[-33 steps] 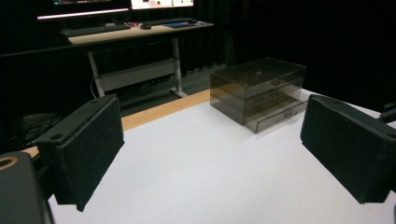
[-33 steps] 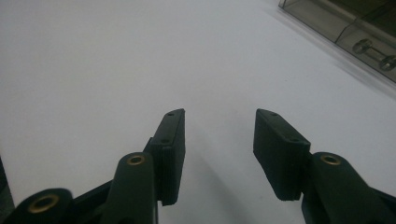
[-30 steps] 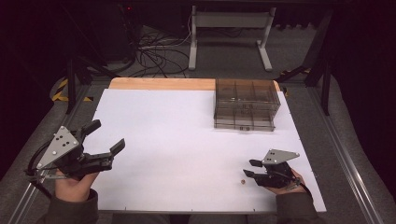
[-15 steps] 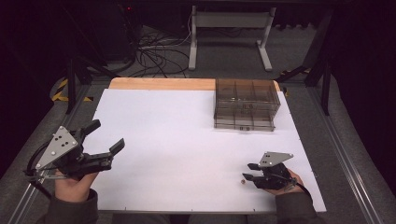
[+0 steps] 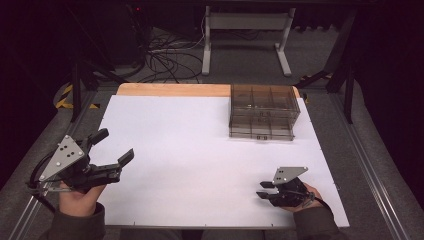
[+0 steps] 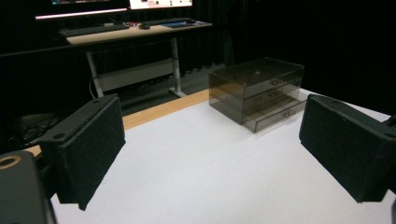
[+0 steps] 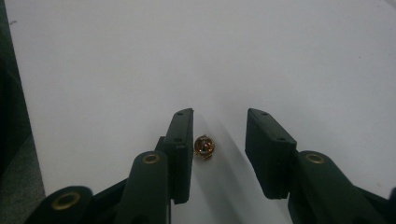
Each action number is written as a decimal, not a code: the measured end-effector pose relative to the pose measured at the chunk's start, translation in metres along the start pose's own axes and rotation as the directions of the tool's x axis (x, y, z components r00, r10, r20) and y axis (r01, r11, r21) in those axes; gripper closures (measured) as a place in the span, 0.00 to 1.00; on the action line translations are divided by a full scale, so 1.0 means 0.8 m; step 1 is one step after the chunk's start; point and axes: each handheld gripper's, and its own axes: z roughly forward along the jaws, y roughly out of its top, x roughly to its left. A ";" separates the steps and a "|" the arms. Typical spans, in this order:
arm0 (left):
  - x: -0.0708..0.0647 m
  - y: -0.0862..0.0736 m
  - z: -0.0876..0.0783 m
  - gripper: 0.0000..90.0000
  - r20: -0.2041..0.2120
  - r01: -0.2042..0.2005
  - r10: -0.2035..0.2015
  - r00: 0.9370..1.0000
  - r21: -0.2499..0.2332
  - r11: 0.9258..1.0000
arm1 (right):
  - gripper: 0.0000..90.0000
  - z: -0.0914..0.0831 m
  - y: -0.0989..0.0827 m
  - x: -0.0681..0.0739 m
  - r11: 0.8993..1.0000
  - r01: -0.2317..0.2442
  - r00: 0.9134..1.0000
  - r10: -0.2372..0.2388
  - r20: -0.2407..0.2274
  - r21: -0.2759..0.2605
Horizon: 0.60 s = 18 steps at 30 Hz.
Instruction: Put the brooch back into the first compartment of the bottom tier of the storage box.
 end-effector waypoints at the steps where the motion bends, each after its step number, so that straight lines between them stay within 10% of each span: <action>1: 0.000 0.000 0.000 0.08 0.001 0.000 0.000 1.000 0.000 1.000 | 0.71 0.001 0.000 0.000 1.000 0.000 1.000 0.000 -0.002 0.003; 18: 0.000 -0.001 0.001 0.09 0.006 0.005 -0.005 1.000 0.001 1.000 | 0.84 0.008 0.000 0.005 0.999 0.030 0.999 -0.029 -0.020 0.035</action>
